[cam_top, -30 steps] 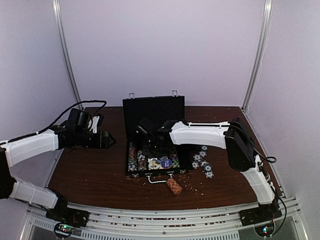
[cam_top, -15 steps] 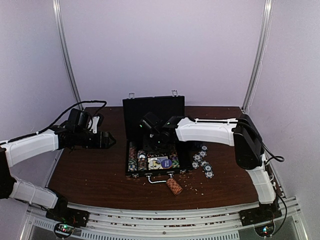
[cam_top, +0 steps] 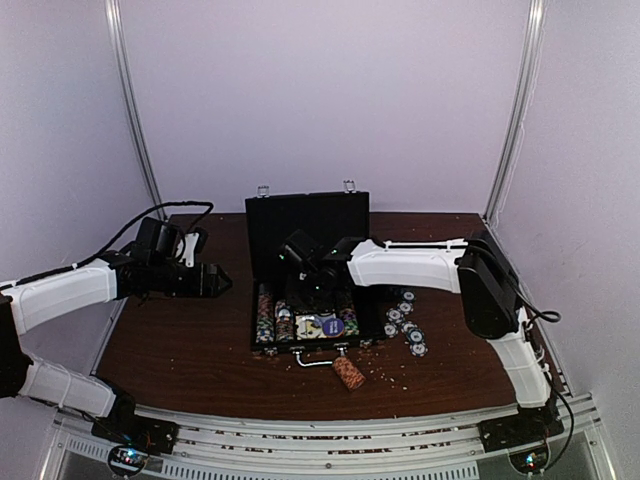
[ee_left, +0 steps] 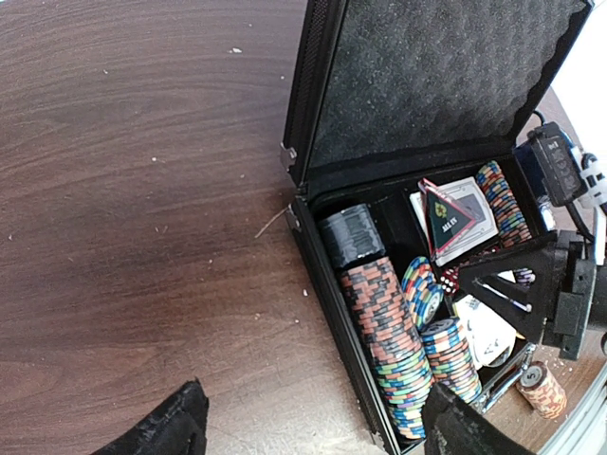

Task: Pack up texas hold em set
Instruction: Adjust the dice in the slot.

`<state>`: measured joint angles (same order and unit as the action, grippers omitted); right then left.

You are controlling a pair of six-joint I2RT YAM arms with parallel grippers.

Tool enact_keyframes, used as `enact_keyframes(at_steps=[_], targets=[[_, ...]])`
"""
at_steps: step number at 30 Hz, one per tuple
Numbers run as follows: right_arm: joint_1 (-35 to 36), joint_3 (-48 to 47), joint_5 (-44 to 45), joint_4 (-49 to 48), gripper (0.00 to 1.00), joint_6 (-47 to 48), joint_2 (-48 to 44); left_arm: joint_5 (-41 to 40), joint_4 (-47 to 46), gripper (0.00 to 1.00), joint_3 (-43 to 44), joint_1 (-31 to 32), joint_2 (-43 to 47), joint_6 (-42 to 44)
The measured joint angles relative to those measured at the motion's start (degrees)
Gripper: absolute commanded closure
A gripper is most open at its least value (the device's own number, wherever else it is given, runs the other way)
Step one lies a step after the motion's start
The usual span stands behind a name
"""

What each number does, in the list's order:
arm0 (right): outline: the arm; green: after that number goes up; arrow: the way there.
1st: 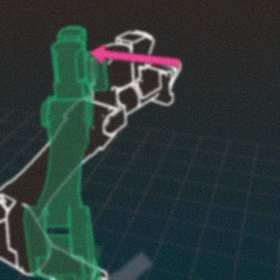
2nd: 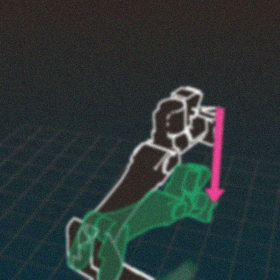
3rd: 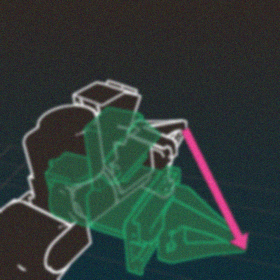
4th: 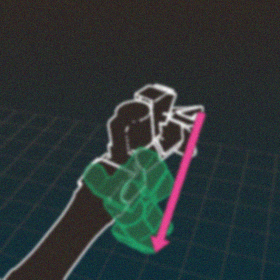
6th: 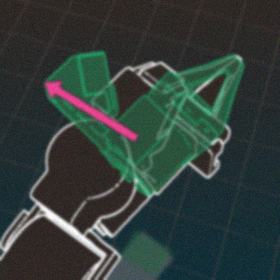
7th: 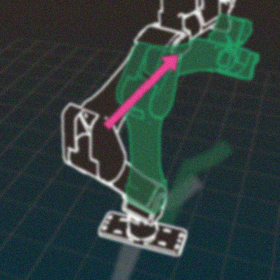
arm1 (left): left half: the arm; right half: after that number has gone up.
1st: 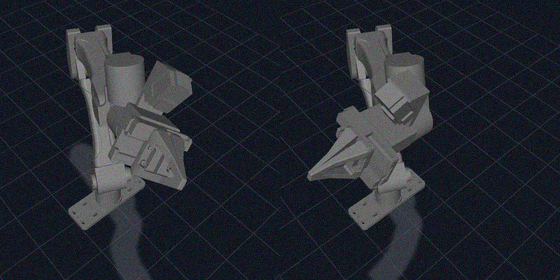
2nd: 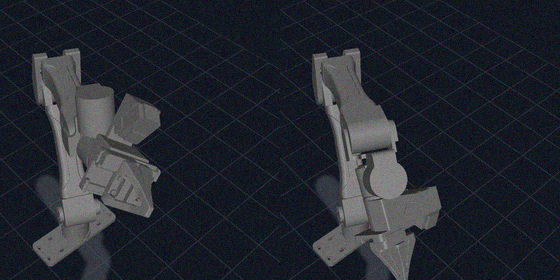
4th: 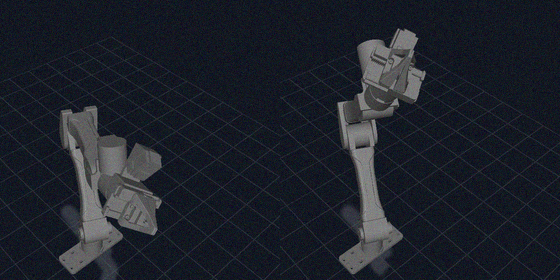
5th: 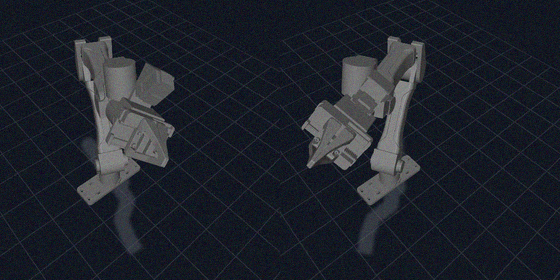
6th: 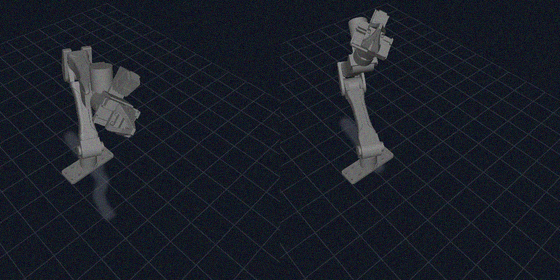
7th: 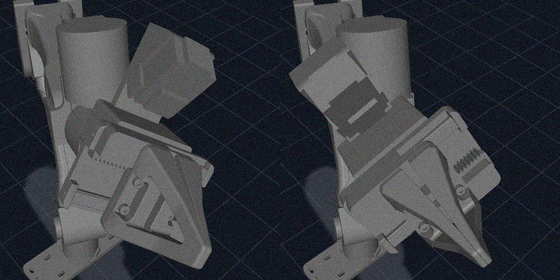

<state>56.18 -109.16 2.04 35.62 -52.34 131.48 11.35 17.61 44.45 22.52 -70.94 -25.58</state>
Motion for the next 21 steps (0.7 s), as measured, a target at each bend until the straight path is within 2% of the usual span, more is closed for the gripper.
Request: enact_keyframes(at_steps=[21], targets=[[-0.35,0.00,-2.19,-2.05,0.87,0.15,2.05,0.00,0.00,0.19,0.00,-0.09,0.00,0.00]])
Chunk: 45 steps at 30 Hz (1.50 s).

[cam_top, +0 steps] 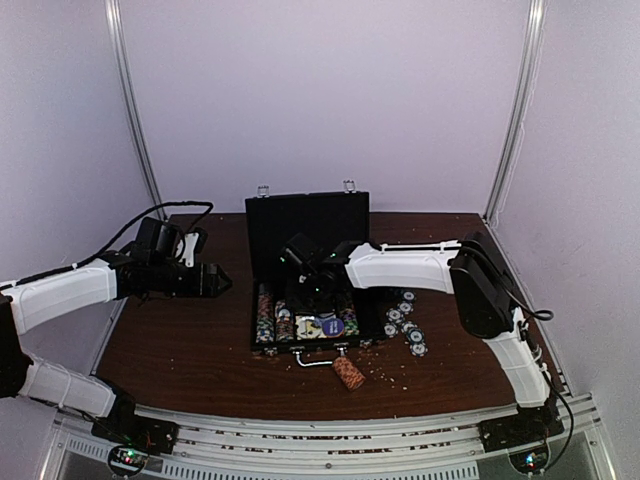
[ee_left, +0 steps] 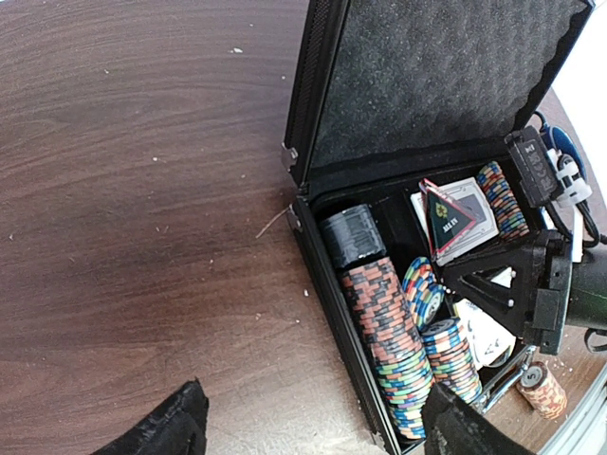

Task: Pack up texas hold em set
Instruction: Adjust the dice in the slot.

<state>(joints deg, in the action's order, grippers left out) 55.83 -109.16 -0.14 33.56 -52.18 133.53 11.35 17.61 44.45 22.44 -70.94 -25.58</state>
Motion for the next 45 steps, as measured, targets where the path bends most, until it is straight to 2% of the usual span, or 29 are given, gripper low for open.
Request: enact_keyframes(at_steps=[19,33,45], targets=[[0.20,-3.23,0.81,3.65,1.00,1.18,1.42,0.00,0.00,0.19,0.00,0.00,-0.02,0.00],[1.40,-13.00,5.97,13.49,1.00,1.51,5.99,0.02,0.00,0.19,0.00,0.00,-0.39,0.00],[2.32,-17.77,10.16,17.73,1.00,3.15,8.61,0.04,0.00,0.19,0.00,0.00,-0.42,0.00]])
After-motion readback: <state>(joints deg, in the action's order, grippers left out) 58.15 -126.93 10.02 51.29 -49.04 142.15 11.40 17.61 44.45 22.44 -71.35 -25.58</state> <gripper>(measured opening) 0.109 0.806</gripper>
